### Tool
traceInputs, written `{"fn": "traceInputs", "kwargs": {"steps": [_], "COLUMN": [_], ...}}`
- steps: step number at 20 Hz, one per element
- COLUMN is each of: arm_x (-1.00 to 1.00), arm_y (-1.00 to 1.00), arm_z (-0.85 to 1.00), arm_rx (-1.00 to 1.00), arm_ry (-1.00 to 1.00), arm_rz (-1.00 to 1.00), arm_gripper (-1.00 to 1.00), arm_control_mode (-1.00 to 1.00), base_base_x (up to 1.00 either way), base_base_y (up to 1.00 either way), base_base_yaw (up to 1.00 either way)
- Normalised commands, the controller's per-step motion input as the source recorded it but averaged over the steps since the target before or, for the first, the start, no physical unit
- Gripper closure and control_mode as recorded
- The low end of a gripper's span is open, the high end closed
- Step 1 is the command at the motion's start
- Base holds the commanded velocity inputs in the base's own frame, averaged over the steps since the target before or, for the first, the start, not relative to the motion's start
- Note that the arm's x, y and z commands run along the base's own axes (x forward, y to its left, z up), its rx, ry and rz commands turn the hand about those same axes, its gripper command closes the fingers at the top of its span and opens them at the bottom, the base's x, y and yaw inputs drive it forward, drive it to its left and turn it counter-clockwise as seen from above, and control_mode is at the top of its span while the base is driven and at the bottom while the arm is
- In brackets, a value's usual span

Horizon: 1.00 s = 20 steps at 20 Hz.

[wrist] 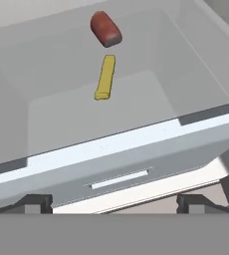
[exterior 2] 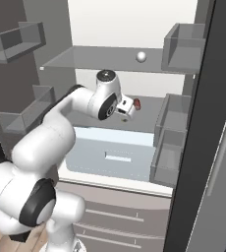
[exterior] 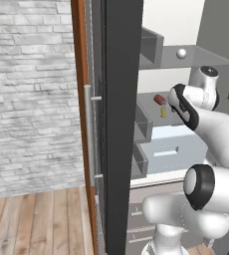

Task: Pick the egg and butter from the fridge and place them by the bowl for mixing.

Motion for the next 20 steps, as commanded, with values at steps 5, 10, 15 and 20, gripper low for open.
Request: {"fn": "traceInputs", "kwargs": {"steps": [5,10,15,20], "arm_x": [0.34,0.33,0.13,0.1], "arm_y": [-0.2,-0.13,-0.01,0.0], "arm_z": [-0.07,-0.04,-0.21,-0.27], "arm_rx": [0.0,0.0,0.03,0.05], "arm_ry": [0.06,0.04,0.0,-0.01], "arm_rz": [0.04,0.06,0.11,0.06], "arm_gripper": [-1.0,-1.0,-1.0,-1.0], "arm_control_mode": [-1.0,-1.0,-1.0,-1.0], "base_base_x": [0.0,0.0,0.0,0.0], "base_base_y": [0.0,0.0,0.0,0.0], "base_base_yaw": [0.0,0.0,0.0,0.0]}}
